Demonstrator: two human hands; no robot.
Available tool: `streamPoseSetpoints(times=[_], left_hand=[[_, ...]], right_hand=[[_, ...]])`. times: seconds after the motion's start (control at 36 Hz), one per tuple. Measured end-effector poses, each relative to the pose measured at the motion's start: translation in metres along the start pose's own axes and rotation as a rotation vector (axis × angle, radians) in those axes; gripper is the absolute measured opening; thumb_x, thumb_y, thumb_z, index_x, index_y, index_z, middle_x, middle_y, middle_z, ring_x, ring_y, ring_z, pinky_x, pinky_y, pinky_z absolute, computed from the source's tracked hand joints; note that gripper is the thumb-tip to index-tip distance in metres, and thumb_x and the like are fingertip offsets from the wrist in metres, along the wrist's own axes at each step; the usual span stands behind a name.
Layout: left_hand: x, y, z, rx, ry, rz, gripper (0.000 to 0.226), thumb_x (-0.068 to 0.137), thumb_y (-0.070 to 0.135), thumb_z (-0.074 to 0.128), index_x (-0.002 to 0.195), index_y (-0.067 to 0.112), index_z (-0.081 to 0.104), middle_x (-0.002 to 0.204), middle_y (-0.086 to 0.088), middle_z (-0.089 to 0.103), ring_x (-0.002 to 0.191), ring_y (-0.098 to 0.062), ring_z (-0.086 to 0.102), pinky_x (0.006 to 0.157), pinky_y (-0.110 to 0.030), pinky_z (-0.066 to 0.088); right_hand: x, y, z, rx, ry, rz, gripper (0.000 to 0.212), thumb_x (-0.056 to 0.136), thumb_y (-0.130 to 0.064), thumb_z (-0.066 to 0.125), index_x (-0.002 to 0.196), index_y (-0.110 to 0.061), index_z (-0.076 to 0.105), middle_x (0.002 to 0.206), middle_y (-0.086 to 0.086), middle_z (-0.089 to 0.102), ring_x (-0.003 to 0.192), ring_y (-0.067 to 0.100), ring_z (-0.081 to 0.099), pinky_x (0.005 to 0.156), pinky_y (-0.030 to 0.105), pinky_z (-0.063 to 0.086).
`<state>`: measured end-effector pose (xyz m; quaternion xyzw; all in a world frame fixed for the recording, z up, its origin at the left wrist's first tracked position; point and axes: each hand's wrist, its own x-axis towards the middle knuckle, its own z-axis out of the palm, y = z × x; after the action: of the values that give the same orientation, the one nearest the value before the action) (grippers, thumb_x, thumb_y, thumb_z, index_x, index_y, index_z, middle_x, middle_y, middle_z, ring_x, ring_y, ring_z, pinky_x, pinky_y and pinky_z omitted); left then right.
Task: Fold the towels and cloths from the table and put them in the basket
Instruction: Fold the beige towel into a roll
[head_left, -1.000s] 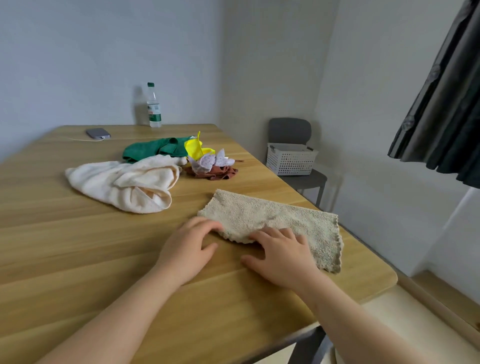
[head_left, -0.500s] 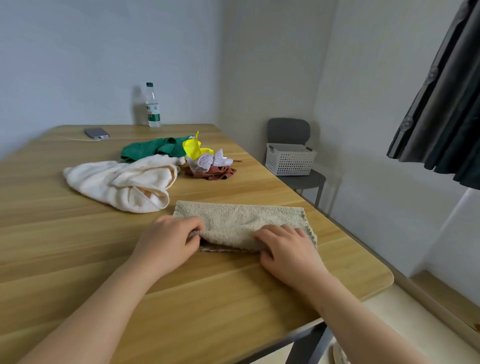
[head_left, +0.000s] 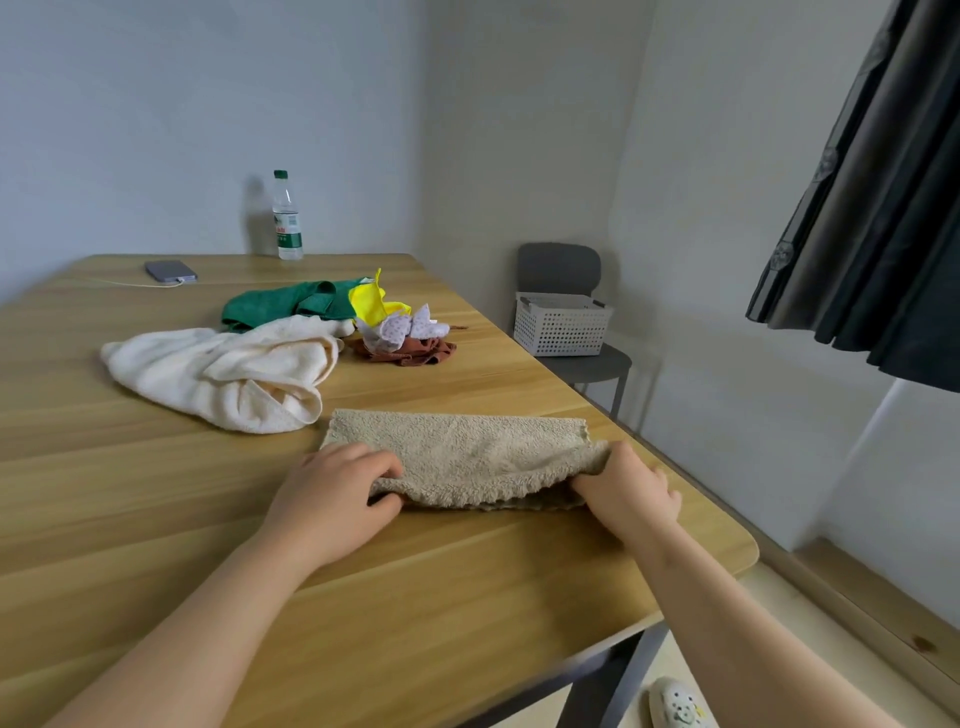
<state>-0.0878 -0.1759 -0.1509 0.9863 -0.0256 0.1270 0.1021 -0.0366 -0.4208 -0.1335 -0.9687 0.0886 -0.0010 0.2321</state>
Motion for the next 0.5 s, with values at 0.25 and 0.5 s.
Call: streamPoseSetpoints(times=[0.25, 0.5], left_hand=[[-0.001, -0.004, 0.001, -0.056, -0.003, -0.023, 0.028, 0.091, 0.036, 0.048, 0.119, 0.038, 0.054, 0.123, 0.02, 0.05, 0.12, -0.005, 0.04, 0.096, -0.026, 0.036], [-0.003, 0.0, -0.007, -0.084, 0.033, -0.064, 0.026, 0.087, 0.022, 0.05, 0.11, 0.033, 0.058, 0.114, 0.017, 0.057, 0.108, -0.007, 0.049, 0.079, -0.025, 0.039]], right_hand=[[0.007, 0.0, -0.01, 0.719, -0.062, 0.022, 0.041, 0.088, 0.003, 0.052, 0.121, -0.021, 0.043, 0.088, 0.009, 0.06, 0.064, 0.017, 0.058, 0.047, 0.025, 0.051], [0.004, 0.025, -0.006, 0.159, 0.065, -0.271, 0.049, 0.085, -0.02, 0.059, 0.129, -0.036, 0.045, 0.11, 0.005, 0.053, 0.067, 0.01, 0.051, 0.058, 0.025, 0.047]])
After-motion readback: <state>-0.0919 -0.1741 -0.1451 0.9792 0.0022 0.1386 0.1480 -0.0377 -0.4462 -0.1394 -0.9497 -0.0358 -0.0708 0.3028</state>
